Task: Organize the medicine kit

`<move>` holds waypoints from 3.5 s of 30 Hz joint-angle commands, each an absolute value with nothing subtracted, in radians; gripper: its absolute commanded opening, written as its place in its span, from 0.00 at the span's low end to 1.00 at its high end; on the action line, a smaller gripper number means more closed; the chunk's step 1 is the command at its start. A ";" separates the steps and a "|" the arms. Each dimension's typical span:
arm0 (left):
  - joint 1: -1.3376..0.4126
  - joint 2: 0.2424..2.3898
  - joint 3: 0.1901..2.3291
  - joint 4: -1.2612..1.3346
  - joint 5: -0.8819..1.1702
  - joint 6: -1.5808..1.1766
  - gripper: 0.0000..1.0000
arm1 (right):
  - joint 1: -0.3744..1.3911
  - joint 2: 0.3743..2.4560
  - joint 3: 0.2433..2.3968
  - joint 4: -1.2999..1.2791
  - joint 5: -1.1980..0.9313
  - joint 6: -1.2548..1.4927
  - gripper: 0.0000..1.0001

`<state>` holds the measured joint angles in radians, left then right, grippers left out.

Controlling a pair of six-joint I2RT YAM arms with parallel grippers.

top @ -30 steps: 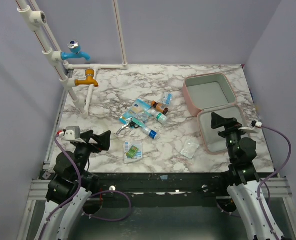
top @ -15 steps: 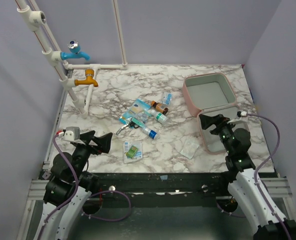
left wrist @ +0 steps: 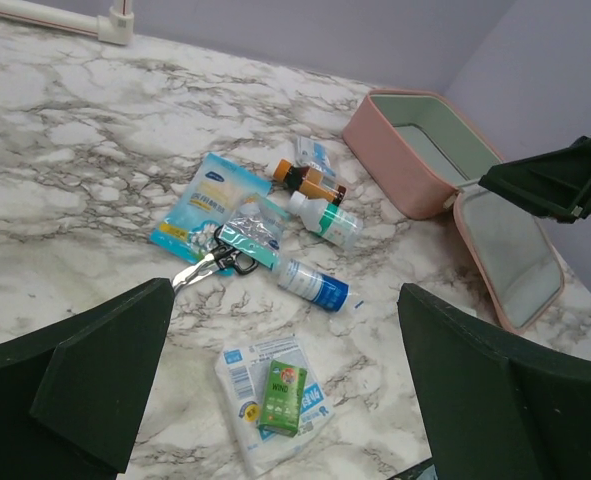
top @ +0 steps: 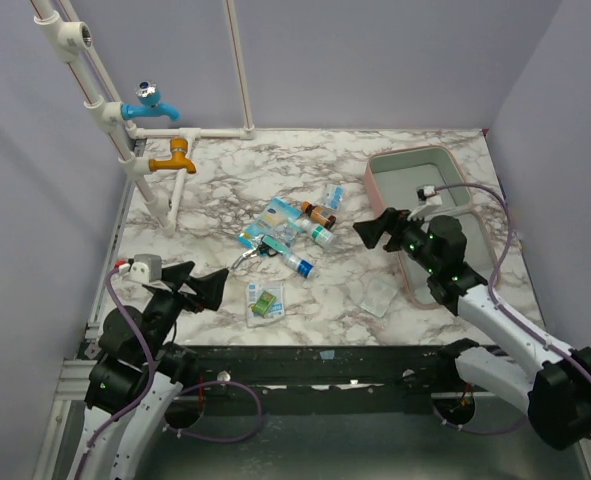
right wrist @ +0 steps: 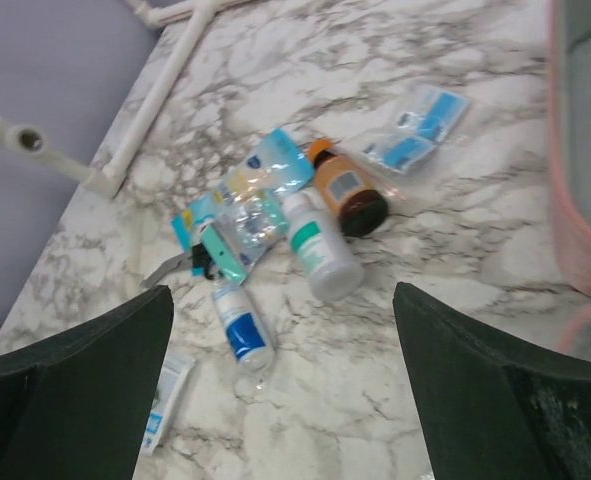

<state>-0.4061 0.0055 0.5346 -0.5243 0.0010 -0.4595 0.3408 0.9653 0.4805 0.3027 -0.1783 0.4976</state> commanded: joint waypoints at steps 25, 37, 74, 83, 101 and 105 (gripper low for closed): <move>-0.405 0.022 0.538 -0.535 0.016 -0.460 0.99 | 0.597 1.623 1.107 -0.152 -0.124 0.085 0.90; -0.405 0.016 0.538 -0.533 0.027 -0.454 0.98 | 0.668 1.840 1.339 -0.424 -0.017 -0.097 0.79; -0.405 0.004 0.535 -0.528 0.029 -0.443 0.98 | 0.738 2.014 1.402 -0.345 0.160 -0.023 0.55; -0.405 0.003 0.534 -0.529 0.029 -0.443 0.98 | 0.739 1.989 1.400 -0.347 0.171 -0.003 0.23; -0.406 0.004 0.532 -0.525 0.038 -0.448 0.98 | 0.721 1.740 1.373 -0.374 0.452 -0.031 0.23; -0.405 0.003 0.532 -0.526 0.041 -0.448 0.98 | 0.657 1.730 1.403 -0.379 0.479 -0.008 0.23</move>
<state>-0.4061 0.0135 0.5343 -0.5259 0.0151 -0.4561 0.7124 1.7447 1.3605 -0.3691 0.3847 -0.0109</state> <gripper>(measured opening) 0.984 0.409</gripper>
